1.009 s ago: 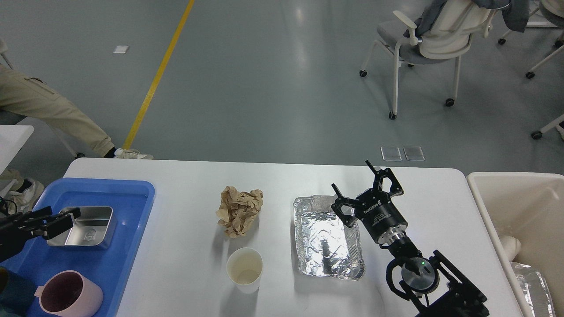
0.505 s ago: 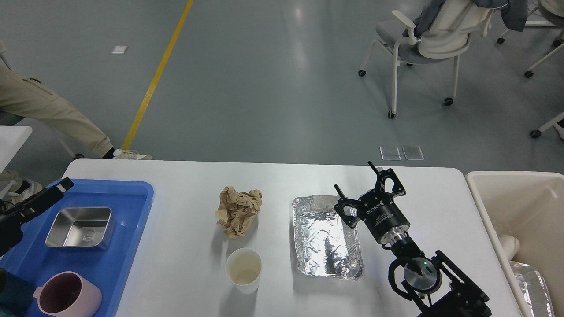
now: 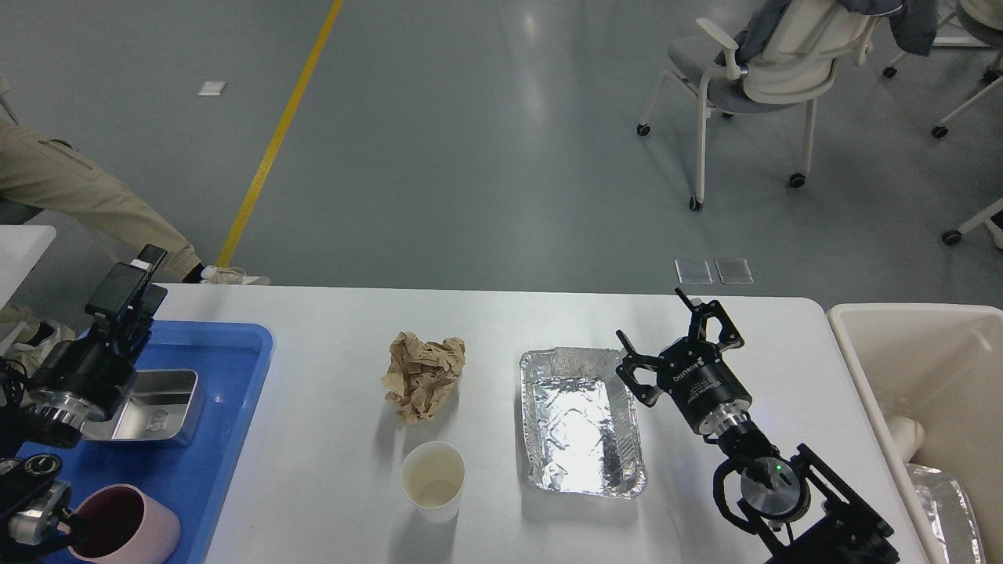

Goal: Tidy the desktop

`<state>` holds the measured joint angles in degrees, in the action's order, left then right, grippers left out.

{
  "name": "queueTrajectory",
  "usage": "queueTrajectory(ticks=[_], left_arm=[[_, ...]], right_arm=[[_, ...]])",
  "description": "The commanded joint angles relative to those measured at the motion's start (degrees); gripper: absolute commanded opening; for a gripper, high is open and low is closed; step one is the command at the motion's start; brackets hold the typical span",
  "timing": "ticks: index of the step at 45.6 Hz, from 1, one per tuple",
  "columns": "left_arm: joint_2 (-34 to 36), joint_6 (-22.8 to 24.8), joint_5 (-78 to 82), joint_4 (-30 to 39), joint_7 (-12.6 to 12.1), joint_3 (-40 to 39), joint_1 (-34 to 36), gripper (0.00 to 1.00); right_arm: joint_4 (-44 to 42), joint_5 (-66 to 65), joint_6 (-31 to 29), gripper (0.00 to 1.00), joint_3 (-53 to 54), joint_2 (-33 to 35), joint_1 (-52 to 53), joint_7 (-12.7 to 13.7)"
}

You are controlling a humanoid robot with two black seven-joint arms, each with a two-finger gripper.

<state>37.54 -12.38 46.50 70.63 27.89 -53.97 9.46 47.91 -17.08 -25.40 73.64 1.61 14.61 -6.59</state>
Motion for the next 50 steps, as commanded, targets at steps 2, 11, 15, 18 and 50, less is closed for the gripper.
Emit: queueTrajectory(ticks=[2, 11, 15, 18, 50], left_arm=[[-5.98, 0.08, 0.17, -0.05, -0.03, -1.92, -0.06, 0.84], [-14.07, 0.08, 0.17, 0.03, 0.14, -6.05, 0.30, 0.84], [-17.14, 0.08, -0.27, 0.03, -0.38, -8.25, 0.56, 0.84], [-19.34, 0.26, -0.36, 0.12, -1.26, -8.78, 0.65, 0.84], [-22.16, 0.17, -0.98, -0.31, -2.84, -8.35, 1.35, 0.97]], right_arm=[[-0.45, 0.03, 0.00, 1.00, 0.01, 0.06, -0.02, 0.00], [-0.45, 0.03, 0.00, 1.00, 0.01, 0.06, -0.02, 0.00], [-0.45, 0.03, 0.00, 1.00, 0.01, 0.06, 0.07, 0.00], [-0.37, 0.03, 0.00, 1.00, 0.01, 0.15, 0.07, 0.00], [0.34, 0.99, 0.44, 1.00, 1.24, 8.06, 1.30, -0.18]])
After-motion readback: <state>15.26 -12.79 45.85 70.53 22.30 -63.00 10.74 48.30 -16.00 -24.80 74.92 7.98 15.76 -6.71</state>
